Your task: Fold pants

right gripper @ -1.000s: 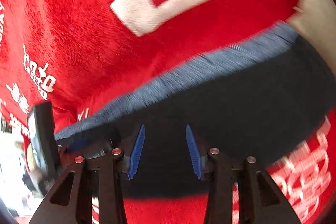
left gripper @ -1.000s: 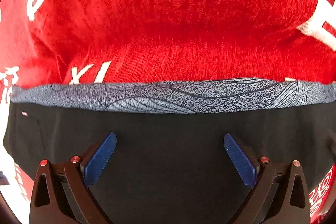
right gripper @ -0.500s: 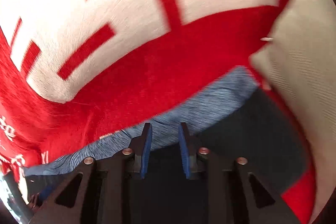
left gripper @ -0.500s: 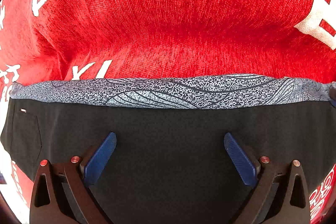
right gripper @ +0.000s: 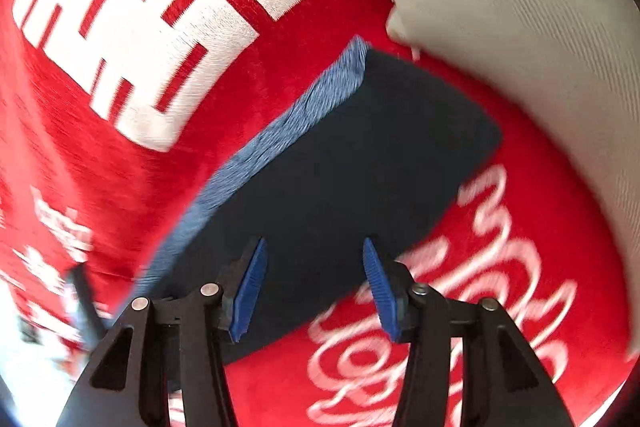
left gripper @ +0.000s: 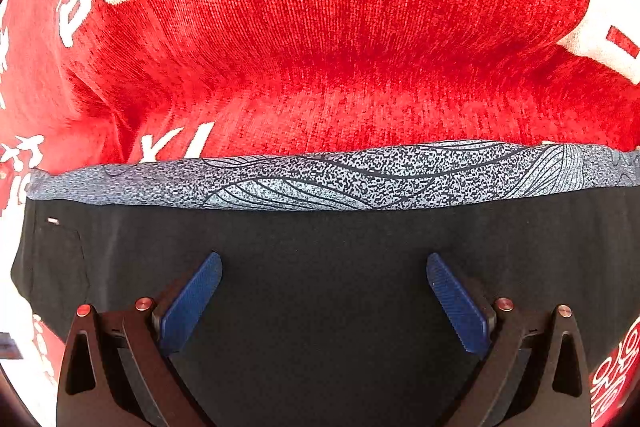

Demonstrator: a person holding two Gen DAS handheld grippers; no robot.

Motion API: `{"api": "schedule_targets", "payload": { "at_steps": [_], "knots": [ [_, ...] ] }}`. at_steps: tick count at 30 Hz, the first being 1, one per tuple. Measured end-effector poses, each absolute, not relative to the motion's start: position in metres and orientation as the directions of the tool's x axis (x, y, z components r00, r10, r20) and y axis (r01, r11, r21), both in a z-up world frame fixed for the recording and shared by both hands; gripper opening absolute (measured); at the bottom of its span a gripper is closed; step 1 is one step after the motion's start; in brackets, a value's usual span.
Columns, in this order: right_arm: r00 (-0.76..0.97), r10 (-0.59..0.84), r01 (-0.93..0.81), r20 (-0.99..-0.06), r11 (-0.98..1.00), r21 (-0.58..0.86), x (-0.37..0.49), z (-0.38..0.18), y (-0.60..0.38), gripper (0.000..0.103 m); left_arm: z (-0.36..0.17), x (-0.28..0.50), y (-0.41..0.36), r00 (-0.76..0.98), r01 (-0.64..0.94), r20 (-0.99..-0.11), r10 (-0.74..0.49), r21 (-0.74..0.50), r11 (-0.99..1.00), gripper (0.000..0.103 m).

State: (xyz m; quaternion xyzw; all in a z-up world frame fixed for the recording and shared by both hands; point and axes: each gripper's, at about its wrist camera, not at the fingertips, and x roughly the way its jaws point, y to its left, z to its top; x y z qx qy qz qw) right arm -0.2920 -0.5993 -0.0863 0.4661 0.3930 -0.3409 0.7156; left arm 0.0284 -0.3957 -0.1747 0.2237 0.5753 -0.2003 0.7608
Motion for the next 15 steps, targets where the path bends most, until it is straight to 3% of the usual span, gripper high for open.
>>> {"api": "schedule_targets", "payload": {
  "at_steps": [2, 8, 15],
  "knots": [
    [0.507, -0.092, 0.839, -0.857, 0.279, 0.467, -0.306, -0.094, -0.592, 0.055, -0.169, 0.026, -0.403, 0.244, 0.569, -0.969, -0.019, 0.127, 0.812, 0.103],
    [0.569, -0.104, 0.82, -0.816, 0.145, 0.553, -0.34, -0.108, -0.591, 0.055, -0.143, -0.014, -0.424, 0.21, 0.675, -0.972, -0.107, 0.065, 0.735, 0.103],
    [0.671, -0.153, 0.738, -0.725, 0.041, 0.674, -0.359, -0.12, -0.607, 0.055, -0.162, -0.047, -0.431, 0.176, 0.692, -0.98, -0.091, 0.057, 0.719, 0.103]
  ]
}}
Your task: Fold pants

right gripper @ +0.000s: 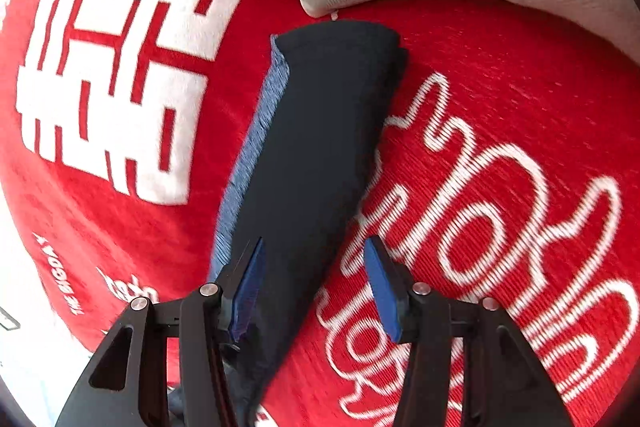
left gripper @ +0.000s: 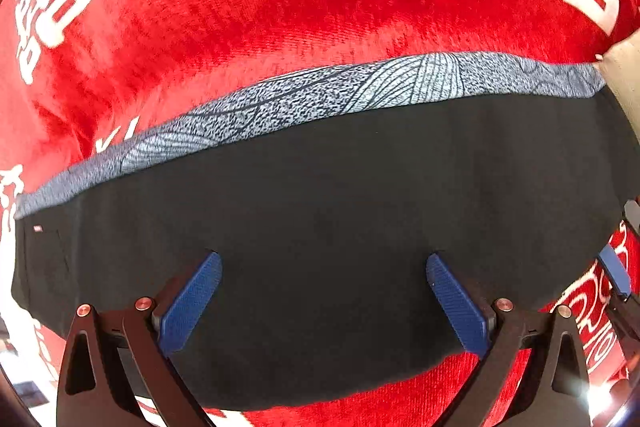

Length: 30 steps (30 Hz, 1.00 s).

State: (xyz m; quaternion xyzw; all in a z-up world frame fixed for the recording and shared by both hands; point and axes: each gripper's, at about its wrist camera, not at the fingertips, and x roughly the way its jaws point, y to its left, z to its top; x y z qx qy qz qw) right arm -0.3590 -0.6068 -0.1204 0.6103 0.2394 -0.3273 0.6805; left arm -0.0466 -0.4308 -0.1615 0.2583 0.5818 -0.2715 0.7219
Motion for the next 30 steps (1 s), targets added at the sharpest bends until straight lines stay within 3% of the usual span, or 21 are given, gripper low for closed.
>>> {"api": "schedule_targets", "payload": {
  "at_steps": [12, 14, 15, 16, 18, 20, 30],
  "knots": [
    [0.707, -0.254, 0.697, -0.66, 0.093, 0.711, -0.332, -0.125, -0.633, 0.056, -0.149, -0.051, -0.433, 0.187, 0.7, -0.978, -0.088, 0.07, 0.711, 0.103],
    [0.716, -0.209, 0.69, -0.666, 0.066, 0.721, -0.329, -0.125, -0.64, 0.049, -0.134, -0.054, -0.435, 0.196, 0.7, -0.973, -0.122, 0.052, 0.712, 0.102],
    [0.702, -0.185, 0.705, -0.687, 0.048, 0.707, -0.328, -0.125, -0.643, 0.026, -0.128, -0.057, -0.436, 0.2, 0.702, -0.97, -0.141, 0.042, 0.711, 0.099],
    [0.679, -0.167, 0.73, -0.715, 0.04, 0.683, -0.329, -0.124, -0.646, 0.013, -0.122, -0.061, -0.439, 0.204, 0.708, -0.967, -0.156, 0.036, 0.706, 0.092],
    [0.648, -0.151, 0.76, -0.746, 0.072, 0.646, -0.327, -0.118, -0.647, 0.013, -0.12, -0.069, -0.445, 0.185, 0.719, -0.967, -0.178, 0.009, 0.694, 0.085],
    [0.619, -0.164, 0.785, -0.768, 0.159, 0.598, -0.316, -0.104, -0.643, 0.013, -0.129, -0.075, -0.45, 0.152, 0.723, -0.971, -0.186, -0.02, 0.691, 0.065],
    [0.612, -0.173, 0.753, -0.772, 0.426, 0.502, -0.267, -0.049, -0.612, 0.012, -0.145, -0.101, -0.437, 0.224, 0.75, -0.926, -0.303, -0.034, 0.66, 0.066]
  ]
}}
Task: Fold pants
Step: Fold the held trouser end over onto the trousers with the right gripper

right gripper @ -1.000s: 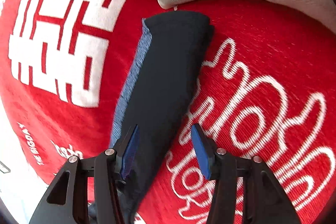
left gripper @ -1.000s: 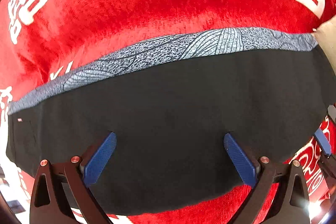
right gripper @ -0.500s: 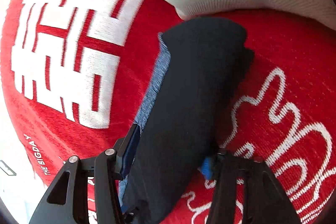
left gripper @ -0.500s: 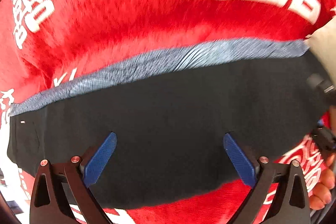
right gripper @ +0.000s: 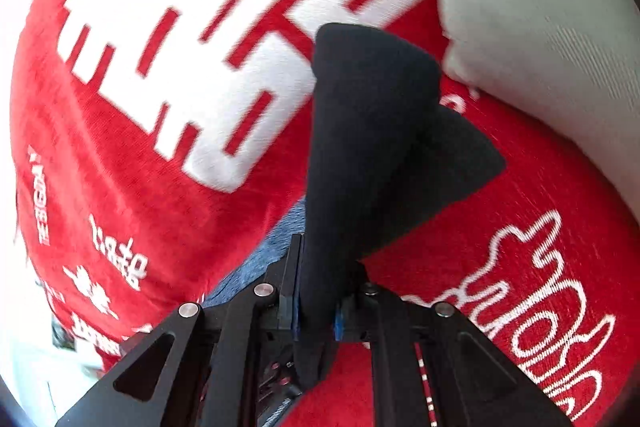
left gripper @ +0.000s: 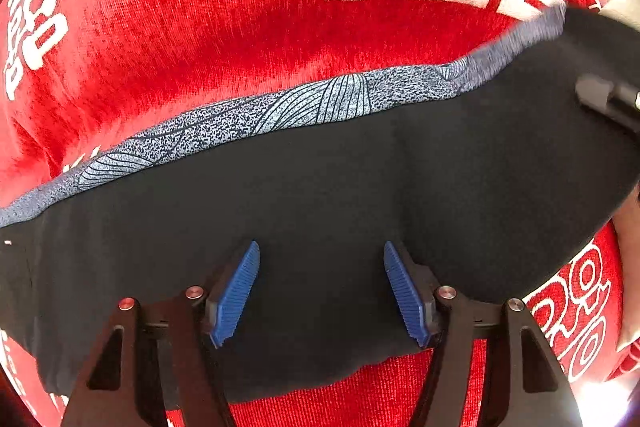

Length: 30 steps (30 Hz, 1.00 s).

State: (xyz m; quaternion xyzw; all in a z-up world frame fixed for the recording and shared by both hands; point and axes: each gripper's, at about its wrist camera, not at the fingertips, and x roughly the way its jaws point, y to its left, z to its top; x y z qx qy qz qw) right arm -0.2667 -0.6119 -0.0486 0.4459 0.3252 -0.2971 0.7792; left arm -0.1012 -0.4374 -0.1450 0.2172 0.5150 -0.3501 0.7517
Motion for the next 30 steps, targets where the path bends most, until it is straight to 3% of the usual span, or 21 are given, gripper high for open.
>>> {"api": "schedule_targets", "payload": {
  "at_steps": [9, 12, 16, 18, 19, 24, 29, 30],
  "knots": [
    [0.571, -0.164, 0.636, -0.804, 0.708, 0.308, -0.198, -0.013, -0.544, 0.012, -0.142, -0.115, -0.404, 0.209, 0.773, -0.89, -0.405, -0.103, 0.626, 0.065],
    [0.557, -0.161, 0.602, -0.815, 0.754, 0.263, -0.177, -0.009, -0.52, 0.012, -0.125, -0.096, -0.377, 0.103, 0.728, -0.917, -0.384, -0.194, 0.658, 0.065],
    [0.502, -0.216, 0.539, -0.838, 0.835, 0.108, -0.148, -0.011, -0.479, 0.012, -0.101, -0.062, -0.305, 0.132, 0.651, -0.924, -0.359, -0.193, 0.735, 0.065],
    [0.468, -0.245, 0.501, -0.849, 0.865, 0.027, -0.13, -0.021, -0.454, 0.012, -0.098, -0.042, -0.27, 0.147, 0.624, -0.935, -0.324, -0.167, 0.763, 0.075],
    [0.453, -0.259, 0.484, -0.853, 0.875, -0.009, -0.121, -0.027, -0.441, 0.012, -0.098, -0.028, -0.251, 0.154, 0.609, -0.94, -0.305, -0.153, 0.778, 0.084],
    [0.333, -0.35, 0.366, -0.875, 0.904, -0.223, -0.085, -0.089, -0.37, 0.014, -0.108, 0.015, -0.186, 0.151, 0.532, -0.965, -0.216, -0.105, 0.84, 0.085],
    [0.218, -0.545, 0.217, -0.809, 0.836, -0.504, -0.069, -0.15, -0.313, 0.029, -0.112, 0.039, -0.151, 0.144, 0.492, -0.969, -0.2, -0.105, 0.864, 0.085],
    [0.219, -0.564, 0.198, -0.796, 0.825, -0.53, -0.07, -0.152, -0.306, 0.039, -0.11, 0.038, -0.149, 0.145, 0.492, -0.969, -0.202, -0.107, 0.864, 0.085]
  ]
}}
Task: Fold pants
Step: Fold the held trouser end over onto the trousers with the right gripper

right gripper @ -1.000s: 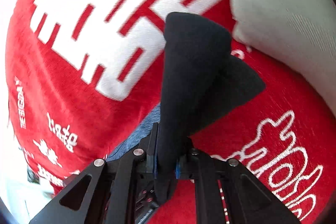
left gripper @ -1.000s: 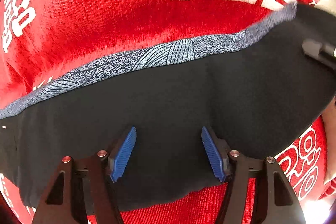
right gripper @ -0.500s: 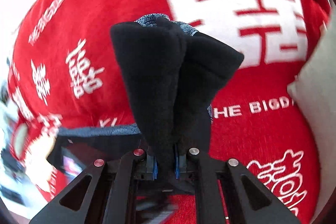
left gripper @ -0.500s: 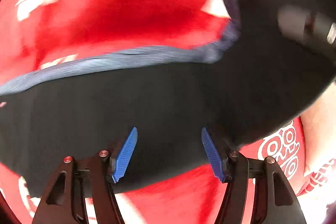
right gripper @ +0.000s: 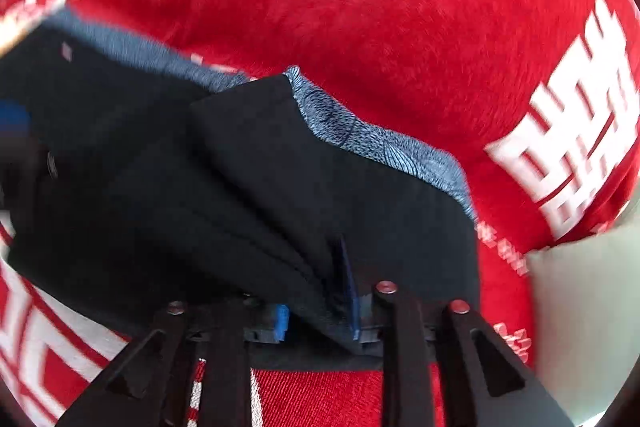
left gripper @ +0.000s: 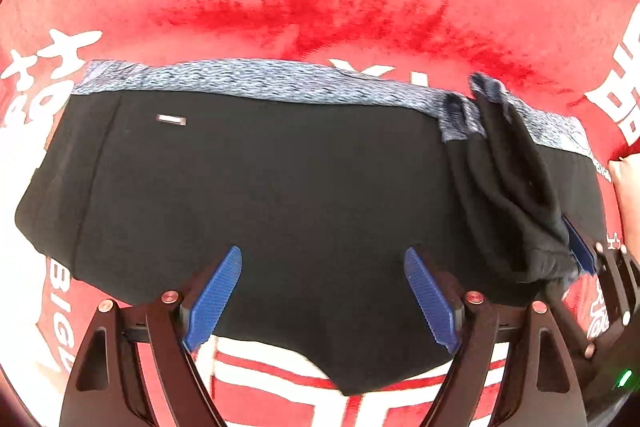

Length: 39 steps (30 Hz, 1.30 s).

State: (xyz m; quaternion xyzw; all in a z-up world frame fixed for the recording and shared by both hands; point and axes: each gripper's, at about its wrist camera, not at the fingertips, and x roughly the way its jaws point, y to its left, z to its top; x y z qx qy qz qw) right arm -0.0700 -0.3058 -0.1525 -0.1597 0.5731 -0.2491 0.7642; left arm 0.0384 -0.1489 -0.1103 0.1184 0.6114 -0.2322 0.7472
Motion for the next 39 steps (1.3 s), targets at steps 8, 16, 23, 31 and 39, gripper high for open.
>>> {"api": "schedule_targets", "payload": {
  "at_steps": [8, 16, 23, 31, 39],
  "knots": [
    [0.274, -0.343, 0.307, -0.899, 0.917, -0.256, -0.105, -0.097, -0.326, 0.055, -0.08, 0.056, -0.176, 0.114, 0.567, -0.947, -0.299, -0.185, 0.803, 0.085],
    [0.263, -0.242, 0.607, -0.934, 0.794, -0.035, -0.125, -0.074, -0.421, 0.055, -0.072, 0.051, -0.237, -0.016, 0.648, -0.897, -0.442, -0.346, 0.679, 0.085],
    [0.269, -0.194, 0.629, -0.944, 0.777, 0.019, -0.142, -0.079, -0.42, 0.055, -0.096, 0.055, -0.258, -0.137, 0.637, -0.883, -0.448, -0.425, 0.642, 0.051],
    [0.28, -0.163, 0.663, -0.946, 0.746, 0.068, -0.149, -0.075, -0.43, 0.053, -0.102, 0.053, -0.261, -0.207, 0.62, -0.859, -0.468, -0.485, 0.617, 0.004],
    [0.263, -0.151, 0.665, -0.953, 0.744, 0.066, -0.157, -0.067, -0.433, 0.053, -0.113, 0.021, -0.236, -0.203, 0.667, -0.899, -0.387, -0.417, 0.618, 0.004]
  ]
}}
